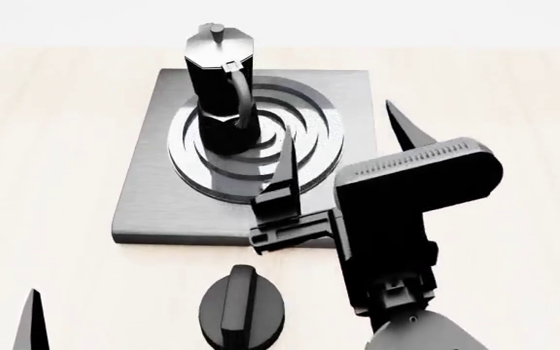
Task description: Put both moka pots on the stove.
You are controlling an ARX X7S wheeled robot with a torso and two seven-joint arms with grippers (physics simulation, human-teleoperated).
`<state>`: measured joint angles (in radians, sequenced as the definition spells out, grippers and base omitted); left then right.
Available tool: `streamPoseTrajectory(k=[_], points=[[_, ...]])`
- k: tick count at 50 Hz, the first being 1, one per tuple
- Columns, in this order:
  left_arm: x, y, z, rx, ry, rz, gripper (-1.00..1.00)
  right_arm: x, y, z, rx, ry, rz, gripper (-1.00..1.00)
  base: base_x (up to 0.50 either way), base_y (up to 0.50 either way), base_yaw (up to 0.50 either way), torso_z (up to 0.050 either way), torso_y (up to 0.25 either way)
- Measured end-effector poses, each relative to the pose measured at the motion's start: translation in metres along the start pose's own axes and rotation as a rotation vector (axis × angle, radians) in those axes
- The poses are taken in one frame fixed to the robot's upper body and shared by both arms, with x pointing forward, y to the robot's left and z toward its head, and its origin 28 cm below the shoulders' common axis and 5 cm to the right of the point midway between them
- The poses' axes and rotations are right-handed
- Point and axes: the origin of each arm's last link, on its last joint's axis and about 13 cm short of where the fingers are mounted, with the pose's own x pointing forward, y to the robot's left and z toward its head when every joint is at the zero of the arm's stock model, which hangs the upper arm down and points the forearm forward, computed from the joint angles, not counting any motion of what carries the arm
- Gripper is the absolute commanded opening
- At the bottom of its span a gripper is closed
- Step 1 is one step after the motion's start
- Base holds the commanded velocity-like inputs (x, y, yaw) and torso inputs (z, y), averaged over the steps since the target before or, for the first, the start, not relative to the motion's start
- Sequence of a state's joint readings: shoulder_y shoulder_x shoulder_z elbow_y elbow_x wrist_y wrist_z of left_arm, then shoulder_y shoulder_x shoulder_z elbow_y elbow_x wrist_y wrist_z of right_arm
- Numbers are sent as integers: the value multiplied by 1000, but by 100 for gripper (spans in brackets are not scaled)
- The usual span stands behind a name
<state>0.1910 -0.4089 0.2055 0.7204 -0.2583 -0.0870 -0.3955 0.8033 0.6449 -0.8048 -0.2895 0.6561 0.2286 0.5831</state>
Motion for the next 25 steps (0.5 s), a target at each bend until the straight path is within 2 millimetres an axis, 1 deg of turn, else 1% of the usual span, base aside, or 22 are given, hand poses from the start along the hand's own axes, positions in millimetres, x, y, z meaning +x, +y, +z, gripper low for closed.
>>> streamPoseTrajectory(k=[7,16,25], points=[[-1,0,2,-2,-3,-1,100,-23,-22,10,-16,-12,-96,100,0,0,0,0,0],[-1,0,4,-5,-7,-3,100,-49,-55,15,-72,14,-217,100,0,0,0,0,0],[-2,0,5,-5,-9,-5,100,-66,-86,16,-111,66,-313,100,0,0,0,0,0]])
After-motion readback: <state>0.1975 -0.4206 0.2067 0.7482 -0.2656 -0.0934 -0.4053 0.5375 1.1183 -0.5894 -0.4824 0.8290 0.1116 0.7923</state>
